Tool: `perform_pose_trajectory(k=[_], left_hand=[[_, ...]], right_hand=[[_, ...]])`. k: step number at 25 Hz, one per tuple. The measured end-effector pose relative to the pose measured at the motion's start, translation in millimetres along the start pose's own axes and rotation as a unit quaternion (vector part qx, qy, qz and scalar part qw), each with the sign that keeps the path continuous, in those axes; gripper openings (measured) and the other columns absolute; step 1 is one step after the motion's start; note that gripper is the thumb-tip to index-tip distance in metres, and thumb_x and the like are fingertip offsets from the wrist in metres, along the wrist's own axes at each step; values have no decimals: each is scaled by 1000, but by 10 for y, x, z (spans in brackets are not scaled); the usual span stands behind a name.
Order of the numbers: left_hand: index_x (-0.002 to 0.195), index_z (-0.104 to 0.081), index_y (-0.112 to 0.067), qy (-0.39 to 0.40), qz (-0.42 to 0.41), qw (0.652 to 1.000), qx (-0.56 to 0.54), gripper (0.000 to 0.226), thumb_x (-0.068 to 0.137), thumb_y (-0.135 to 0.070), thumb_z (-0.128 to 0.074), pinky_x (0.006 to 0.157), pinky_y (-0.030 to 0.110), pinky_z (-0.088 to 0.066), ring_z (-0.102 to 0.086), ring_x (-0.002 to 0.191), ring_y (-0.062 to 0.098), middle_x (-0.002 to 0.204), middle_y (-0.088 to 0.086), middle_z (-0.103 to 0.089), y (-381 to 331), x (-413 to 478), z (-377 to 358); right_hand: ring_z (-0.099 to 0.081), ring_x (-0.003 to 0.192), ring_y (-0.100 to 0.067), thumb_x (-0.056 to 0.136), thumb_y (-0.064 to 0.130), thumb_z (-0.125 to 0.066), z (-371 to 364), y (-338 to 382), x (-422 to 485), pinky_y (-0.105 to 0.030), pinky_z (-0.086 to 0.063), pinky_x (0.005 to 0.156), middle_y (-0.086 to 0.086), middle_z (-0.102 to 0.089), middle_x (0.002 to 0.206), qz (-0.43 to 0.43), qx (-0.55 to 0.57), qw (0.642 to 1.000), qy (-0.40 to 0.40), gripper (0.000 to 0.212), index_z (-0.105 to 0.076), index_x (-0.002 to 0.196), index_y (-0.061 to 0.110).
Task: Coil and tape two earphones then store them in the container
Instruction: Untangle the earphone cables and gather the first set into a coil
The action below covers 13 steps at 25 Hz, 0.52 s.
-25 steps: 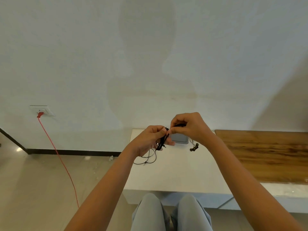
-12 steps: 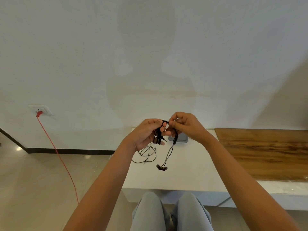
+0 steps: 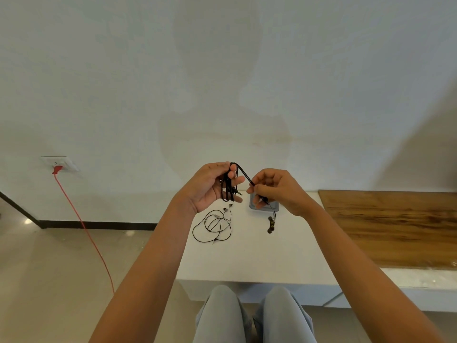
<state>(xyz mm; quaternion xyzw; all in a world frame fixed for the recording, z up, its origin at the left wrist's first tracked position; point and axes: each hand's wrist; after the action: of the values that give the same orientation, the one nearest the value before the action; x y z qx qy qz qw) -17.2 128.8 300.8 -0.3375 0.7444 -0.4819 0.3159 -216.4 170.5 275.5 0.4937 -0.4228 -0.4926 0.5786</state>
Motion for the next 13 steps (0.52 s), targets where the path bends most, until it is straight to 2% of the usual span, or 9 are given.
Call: perform_pose_trajectory(k=[2,5,7,10,13], left_hand=[[83,-56,-11,-11,1,1000,3,28,103,-16,-38,75,63,-51,-70,77,11,63,-3,-53,-5,5,-13],[84,-56,-11,-18,2,1000,13,27,103,-17,-37,74,61,-51,-71,79,12,64,-3,-54,-20,18,-19],[84,-56,-11,-21,1,1000,23,27,103,-17,-37,75,60,-51,-71,81,13,65,-2,-54,-44,23,-9],[85,-57,-11,-13,3,999,34,27,103,-17,-38,75,59,-51,-71,82,14,64,-3,-55,-71,18,-14],[84,-57,-11,-7,1,999,32,27,103,-16,-38,73,59,-52,-71,79,13,63,-3,-56,-76,12,-53]], right_hand=[[-72,76,-26,90,-2,-57,-15,-14,20,-41,-61,72,-18,-70,88,5,-29,999,-18,8,-64,93,-3],[-72,84,-17,92,4,-55,-23,-43,60,-30,-58,82,-12,-73,86,39,-105,993,-38,11,-66,94,2],[-71,81,-18,94,4,-53,-6,-59,60,-25,-56,79,-13,-72,85,33,-86,995,-24,11,-63,96,2],[-67,68,-19,96,-1,-44,1,-79,26,-31,-58,75,-15,-60,76,-11,5,1000,19,11,-55,95,1],[-69,68,-24,91,-4,-47,-23,-187,40,-35,-58,72,-19,-60,77,-52,-37,997,53,10,-49,90,6]])
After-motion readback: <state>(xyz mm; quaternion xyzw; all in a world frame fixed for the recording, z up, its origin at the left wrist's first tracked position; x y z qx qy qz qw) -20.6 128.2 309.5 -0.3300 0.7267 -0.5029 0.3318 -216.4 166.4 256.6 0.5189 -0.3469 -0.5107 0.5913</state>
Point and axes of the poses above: each hand's wrist, its own x-axis towards the middle knuckle, its own z-axis out of the back of the hand, y = z × x
